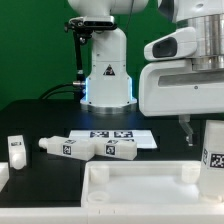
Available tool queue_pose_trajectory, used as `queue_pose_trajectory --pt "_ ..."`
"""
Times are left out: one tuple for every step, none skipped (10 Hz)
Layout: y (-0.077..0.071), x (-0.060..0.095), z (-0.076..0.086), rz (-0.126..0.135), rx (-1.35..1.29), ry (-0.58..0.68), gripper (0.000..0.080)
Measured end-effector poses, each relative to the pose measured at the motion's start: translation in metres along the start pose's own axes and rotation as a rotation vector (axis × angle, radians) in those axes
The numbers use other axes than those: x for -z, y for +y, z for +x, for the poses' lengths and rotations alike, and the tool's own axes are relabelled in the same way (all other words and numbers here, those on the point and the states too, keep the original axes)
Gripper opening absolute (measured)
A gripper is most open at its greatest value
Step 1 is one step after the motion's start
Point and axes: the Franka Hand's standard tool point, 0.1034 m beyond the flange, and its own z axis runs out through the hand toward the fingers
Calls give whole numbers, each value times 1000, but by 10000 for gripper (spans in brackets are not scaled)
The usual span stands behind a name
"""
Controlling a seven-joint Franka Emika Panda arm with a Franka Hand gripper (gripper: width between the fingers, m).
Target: Assemble desk
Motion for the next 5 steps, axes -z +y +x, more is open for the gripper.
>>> queue_pose_trajectory --pt "2 0 0 -3 -41 0 289" --pt "4 0 1 -4 -167 -1 289" --pt "4 0 2 -5 -290 -1 290" --pt "3 -1 0 -10 -518 -2 290" --pt "2 -2 -1 1 -744 -3 290"
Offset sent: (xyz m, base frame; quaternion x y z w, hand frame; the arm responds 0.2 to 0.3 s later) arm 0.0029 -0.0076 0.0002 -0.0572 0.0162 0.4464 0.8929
